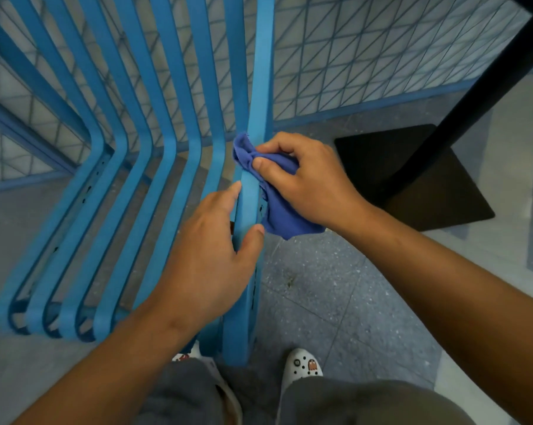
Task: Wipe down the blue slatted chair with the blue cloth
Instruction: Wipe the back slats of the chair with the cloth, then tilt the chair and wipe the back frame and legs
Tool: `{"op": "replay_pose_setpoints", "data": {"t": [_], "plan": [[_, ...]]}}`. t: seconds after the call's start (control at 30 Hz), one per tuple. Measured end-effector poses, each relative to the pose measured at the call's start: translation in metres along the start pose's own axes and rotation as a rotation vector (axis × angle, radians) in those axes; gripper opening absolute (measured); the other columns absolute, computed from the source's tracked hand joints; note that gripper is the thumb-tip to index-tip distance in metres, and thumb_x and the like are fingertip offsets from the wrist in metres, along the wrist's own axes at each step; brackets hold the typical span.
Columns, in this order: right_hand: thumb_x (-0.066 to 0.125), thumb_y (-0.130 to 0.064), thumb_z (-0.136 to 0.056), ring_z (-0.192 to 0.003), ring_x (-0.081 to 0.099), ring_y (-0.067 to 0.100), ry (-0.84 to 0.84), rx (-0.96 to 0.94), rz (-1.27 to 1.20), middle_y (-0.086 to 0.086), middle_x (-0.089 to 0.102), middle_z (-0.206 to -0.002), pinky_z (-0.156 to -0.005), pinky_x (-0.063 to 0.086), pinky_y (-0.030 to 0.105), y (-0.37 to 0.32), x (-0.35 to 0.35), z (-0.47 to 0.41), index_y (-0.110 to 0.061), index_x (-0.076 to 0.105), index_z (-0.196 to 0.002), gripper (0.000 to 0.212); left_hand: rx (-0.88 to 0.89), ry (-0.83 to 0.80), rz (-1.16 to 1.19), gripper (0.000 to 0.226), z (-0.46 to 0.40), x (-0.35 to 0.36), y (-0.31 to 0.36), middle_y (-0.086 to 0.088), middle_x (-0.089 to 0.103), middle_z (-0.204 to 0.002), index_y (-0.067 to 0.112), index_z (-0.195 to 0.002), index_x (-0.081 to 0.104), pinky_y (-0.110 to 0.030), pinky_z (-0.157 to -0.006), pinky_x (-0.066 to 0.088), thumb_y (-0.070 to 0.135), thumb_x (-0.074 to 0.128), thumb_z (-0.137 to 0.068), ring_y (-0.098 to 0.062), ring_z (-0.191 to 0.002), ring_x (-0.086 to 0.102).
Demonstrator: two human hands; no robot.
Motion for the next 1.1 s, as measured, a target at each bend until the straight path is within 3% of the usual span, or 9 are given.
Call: {"op": "replay_pose_setpoints", "data": {"t": [0.27, 0.33, 0.37, 0.47, 0.6, 0.73, 0.9, 1.03, 1.1], "plan": [[0.070, -0.030, -0.093, -0.086, 0.069, 0.001, 0.106, 0.192, -0.201, -0.015, 0.074, -0.092, -0.079, 0.059, 0.030, 0.032, -0.001, 0.039, -0.025, 0.076, -0.101, 0.012, -0.063, -0.040, 0.003, 0.077, 0.009, 0.022, 0.001, 0.011, 0.016, -0.166, 0.021, -0.162, 0.010, 0.014, -0.093, 0.000, 0.024, 0.056, -0.101, 0.005, -0.144, 0.011], [0.070, -0.033, -0.093, -0.089, 0.068, -0.002, 0.089, 0.225, -0.165, -0.017, 0.073, -0.096, -0.079, 0.057, 0.024, 0.044, 0.004, 0.049, -0.027, 0.076, -0.104, 0.013, -0.074, -0.037, 0.018, 0.081, 0.011, 0.021, 0.000, 0.011, 0.021, -0.166, 0.024, -0.162, 0.010, 0.000, -0.113, 0.010, 0.022, 0.061, -0.099, 0.000, -0.146, 0.017], [0.070, -0.033, -0.093, -0.089, 0.067, -0.004, 0.074, 0.236, -0.137, -0.018, 0.073, -0.097, -0.079, 0.055, 0.021, 0.049, 0.007, 0.052, -0.028, 0.076, -0.104, 0.014, -0.084, -0.044, 0.034, 0.082, 0.012, 0.020, -0.001, 0.006, 0.029, -0.164, 0.026, -0.162, 0.011, -0.020, -0.122, 0.023, 0.019, 0.062, -0.098, -0.011, -0.146, 0.028], [0.070, -0.033, -0.093, -0.088, 0.067, -0.003, 0.062, 0.278, -0.117, -0.018, 0.073, -0.095, -0.079, 0.056, 0.023, 0.067, 0.009, 0.058, -0.028, 0.076, -0.102, 0.012, -0.109, -0.068, 0.087, 0.085, 0.012, 0.018, -0.001, -0.009, 0.053, -0.148, 0.030, -0.162, 0.012, -0.055, -0.105, 0.045, 0.013, 0.063, -0.096, -0.044, -0.129, 0.049], [0.071, -0.031, -0.092, -0.086, 0.068, 0.000, 0.069, 0.318, -0.148, -0.020, 0.072, -0.091, -0.080, 0.057, 0.028, 0.089, 0.011, 0.062, -0.028, 0.077, -0.096, 0.008, -0.132, -0.061, 0.147, 0.085, 0.013, 0.014, 0.000, 0.002, 0.051, -0.151, 0.030, -0.161, 0.016, -0.048, -0.092, 0.055, 0.009, 0.063, -0.094, -0.042, -0.119, 0.058], [0.072, -0.029, -0.092, -0.083, 0.067, -0.003, 0.074, 0.336, -0.174, -0.021, 0.072, -0.089, -0.071, 0.051, 0.014, 0.099, 0.012, 0.064, -0.028, 0.077, -0.095, 0.007, -0.142, -0.076, 0.200, 0.086, 0.008, 0.012, -0.005, 0.022, 0.060, -0.121, 0.032, -0.161, 0.015, -0.023, -0.047, 0.050, 0.005, 0.063, -0.094, -0.018, -0.058, 0.067], [0.070, -0.031, -0.093, -0.084, 0.066, -0.003, 0.087, 0.338, -0.152, -0.021, 0.072, -0.090, -0.072, 0.050, 0.012, 0.103, 0.013, 0.062, -0.026, 0.078, -0.099, 0.010, -0.180, -0.098, 0.186, 0.090, -0.003, 0.004, -0.015, -0.011, 0.074, -0.093, 0.040, -0.160, 0.016, -0.053, -0.051, 0.055, 0.006, 0.064, -0.093, -0.046, -0.068, 0.065], [0.070, -0.032, -0.093, -0.086, 0.068, 0.002, 0.101, 0.348, -0.186, -0.017, 0.073, -0.092, -0.077, 0.055, 0.024, 0.106, 0.020, 0.055, -0.026, 0.077, -0.099, 0.011, -0.148, -0.105, 0.214, 0.086, -0.016, -0.004, -0.018, -0.003, 0.068, -0.119, 0.030, -0.161, 0.019, -0.018, -0.052, 0.052, -0.001, 0.062, -0.093, -0.002, -0.060, 0.067], [0.070, -0.031, -0.093, -0.085, 0.068, 0.002, 0.101, 0.347, -0.201, -0.016, 0.073, -0.092, -0.076, 0.055, 0.023, 0.106, 0.023, 0.053, -0.025, 0.077, -0.099, 0.011, -0.140, -0.121, 0.242, 0.086, -0.020, -0.008, -0.024, 0.004, 0.066, -0.125, 0.031, -0.161, 0.020, -0.032, -0.055, 0.055, -0.002, 0.062, -0.094, -0.010, -0.058, 0.066]]}}
Point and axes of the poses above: each hand's wrist, its own z-axis away from the middle knuckle, its own x-axis out of the palm, y = z × x, the point moved 6 cm from there along -z, towards the middle knuckle
